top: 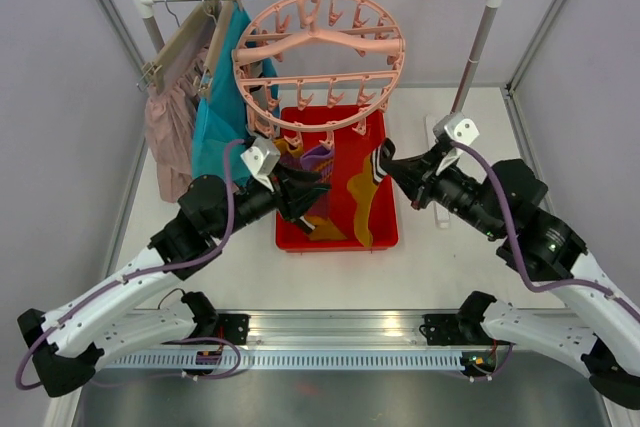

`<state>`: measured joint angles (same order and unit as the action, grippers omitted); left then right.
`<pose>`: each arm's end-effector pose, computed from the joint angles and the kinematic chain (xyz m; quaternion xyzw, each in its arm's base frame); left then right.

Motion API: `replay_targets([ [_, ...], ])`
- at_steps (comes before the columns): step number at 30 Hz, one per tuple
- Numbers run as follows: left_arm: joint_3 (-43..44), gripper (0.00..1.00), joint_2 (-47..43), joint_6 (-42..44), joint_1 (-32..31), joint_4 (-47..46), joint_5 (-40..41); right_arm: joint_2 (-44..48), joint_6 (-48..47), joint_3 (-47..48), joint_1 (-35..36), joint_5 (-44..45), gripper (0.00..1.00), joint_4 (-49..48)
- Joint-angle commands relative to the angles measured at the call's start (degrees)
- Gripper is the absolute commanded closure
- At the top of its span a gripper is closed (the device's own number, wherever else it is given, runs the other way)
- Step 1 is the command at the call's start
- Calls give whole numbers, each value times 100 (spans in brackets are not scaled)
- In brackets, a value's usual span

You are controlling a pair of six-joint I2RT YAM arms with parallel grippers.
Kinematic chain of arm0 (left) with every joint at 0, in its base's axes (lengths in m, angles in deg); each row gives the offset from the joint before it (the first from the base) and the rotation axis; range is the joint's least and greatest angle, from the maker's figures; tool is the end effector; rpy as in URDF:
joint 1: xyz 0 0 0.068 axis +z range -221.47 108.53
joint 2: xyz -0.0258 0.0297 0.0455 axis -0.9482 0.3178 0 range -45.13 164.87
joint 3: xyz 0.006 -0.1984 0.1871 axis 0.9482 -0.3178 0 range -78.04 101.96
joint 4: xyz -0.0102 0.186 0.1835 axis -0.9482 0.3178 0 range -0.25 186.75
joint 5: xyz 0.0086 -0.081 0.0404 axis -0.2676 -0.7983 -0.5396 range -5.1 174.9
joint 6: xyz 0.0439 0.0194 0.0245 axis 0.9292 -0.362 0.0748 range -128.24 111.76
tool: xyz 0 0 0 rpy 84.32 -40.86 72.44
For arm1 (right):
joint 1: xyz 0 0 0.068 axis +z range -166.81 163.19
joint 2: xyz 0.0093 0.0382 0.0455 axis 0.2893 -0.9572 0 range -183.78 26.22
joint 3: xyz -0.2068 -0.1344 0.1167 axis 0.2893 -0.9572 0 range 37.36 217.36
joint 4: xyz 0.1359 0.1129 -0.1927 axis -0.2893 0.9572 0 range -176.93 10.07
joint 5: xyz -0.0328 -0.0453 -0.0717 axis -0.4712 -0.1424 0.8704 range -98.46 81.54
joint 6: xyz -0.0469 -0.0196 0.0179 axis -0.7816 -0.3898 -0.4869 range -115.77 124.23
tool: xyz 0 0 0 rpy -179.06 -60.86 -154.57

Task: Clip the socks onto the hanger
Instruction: Pick up the sock from the bin.

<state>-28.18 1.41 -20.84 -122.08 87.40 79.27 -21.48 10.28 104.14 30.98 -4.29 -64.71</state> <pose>0.1169 -0.1478 0.3901 0.2528 0.6221 -0.4160 0.6132 0.1118 0.1194 0.4396 -0.2352 0.6870 0.2876 0.6245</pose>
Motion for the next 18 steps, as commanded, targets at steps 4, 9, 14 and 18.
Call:
replay_targets([
  [4,550,56,592,117,-2,-626,-808,358,-472,660,20,-1610,100,503],
  [9,989,51,786,301,-2,-627,-904,595,-420,722,20,-2418,100,485],
  [14,1384,44,900,355,-2,-609,-1676,683,-376,748,20,-2842,100,477],
  [18,1640,42,1111,355,-2,-486,-2547,692,-314,757,20,-3097,100,345],
])
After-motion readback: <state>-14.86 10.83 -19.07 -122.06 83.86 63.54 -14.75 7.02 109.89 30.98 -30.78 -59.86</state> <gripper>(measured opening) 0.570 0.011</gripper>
